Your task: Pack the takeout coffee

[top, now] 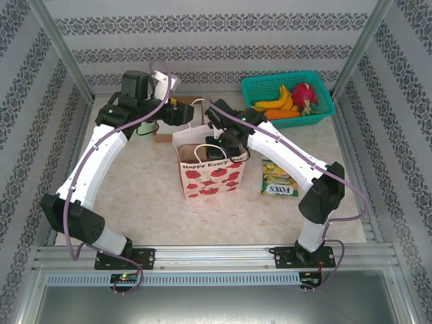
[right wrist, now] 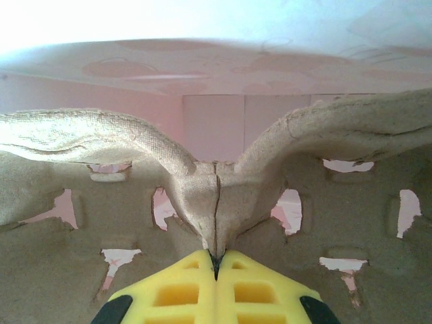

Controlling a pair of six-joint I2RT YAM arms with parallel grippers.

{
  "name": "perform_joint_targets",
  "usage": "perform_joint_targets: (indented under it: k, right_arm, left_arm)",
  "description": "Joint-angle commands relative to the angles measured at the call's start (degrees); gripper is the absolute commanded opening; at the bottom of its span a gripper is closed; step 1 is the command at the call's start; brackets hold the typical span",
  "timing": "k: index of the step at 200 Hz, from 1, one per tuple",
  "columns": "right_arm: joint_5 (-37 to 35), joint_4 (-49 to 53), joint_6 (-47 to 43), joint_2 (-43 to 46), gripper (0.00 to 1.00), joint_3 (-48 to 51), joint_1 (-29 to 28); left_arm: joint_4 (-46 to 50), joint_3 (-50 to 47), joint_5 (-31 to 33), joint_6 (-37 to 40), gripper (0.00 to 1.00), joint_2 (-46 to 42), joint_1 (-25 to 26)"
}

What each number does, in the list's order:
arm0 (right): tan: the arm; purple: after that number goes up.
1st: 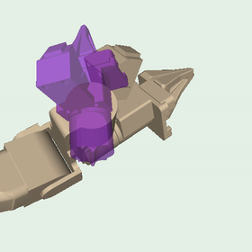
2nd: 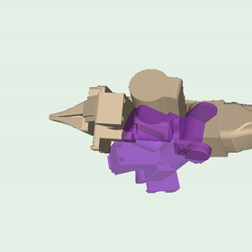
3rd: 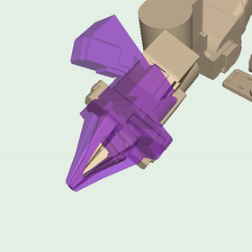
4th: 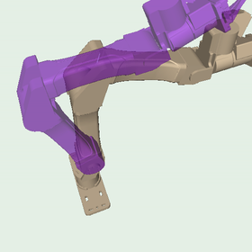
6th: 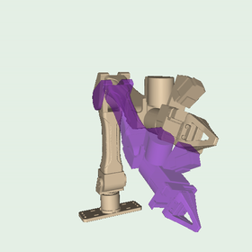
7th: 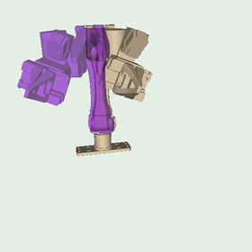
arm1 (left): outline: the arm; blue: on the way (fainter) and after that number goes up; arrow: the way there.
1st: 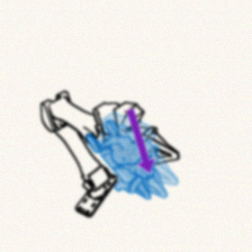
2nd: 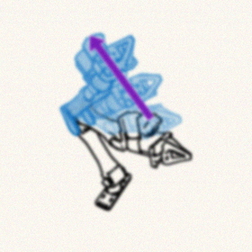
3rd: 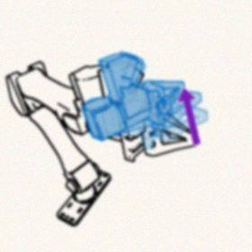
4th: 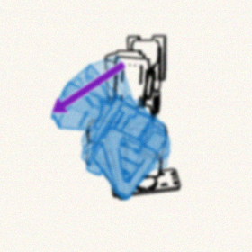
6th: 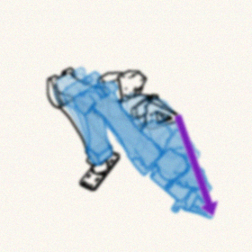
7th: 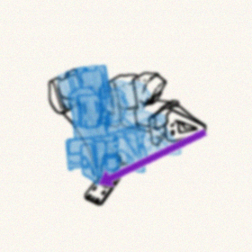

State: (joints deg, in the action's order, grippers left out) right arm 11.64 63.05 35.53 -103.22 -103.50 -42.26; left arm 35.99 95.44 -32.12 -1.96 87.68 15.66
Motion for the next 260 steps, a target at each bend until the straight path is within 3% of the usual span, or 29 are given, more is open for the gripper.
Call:
perform_joint_targets:
  k: [1,35,70,90,103,165,260]
  right_arm:
    - [1.6,3.9,-0.9,0.8,0.00,0.6,-0.7]
    - [2.3,6.1,-1.8,0.6,0.00,1.1,-1.1]
    - [3.7,8.1,-3.3,0.0,0.00,0.6,-1.2]
    - [3.8,8.5,-3.5,-1.9,0.00,-0.3,-1.3]
    - [4.9,8.3,-2.9,-3.0,0.00,-0.8,-1.2]
    - [4.4,10.3,-2.6,-7.5,0.00,-4.5,-1.3]
    - [-6.2,7.8,-2.9,-9.0,0.00,-3.8,-2.7]
  left_arm:
    - [0.4,4.1,-4.0,-1.4,0.64,3.2,0.0]
    - [0.6,6.1,-6.6,-2.9,0.35,6.6,0.0]
    - [-4.9,4.4,-4.8,-6.4,0.00,5.5,0.0]
    - [-15.7,-1.5,-11.8,-9.5,0.00,2.8,0.0]
    - [-19.2,-3.6,-12.6,-10.9,0.00,1.5,0.5]
    - [-15.8,-5.3,-12.7,-7.8,0.00,0.4,2.1]
    - [-9.7,-2.1,-6.2,-12.3,0.00,1.6,2.1]
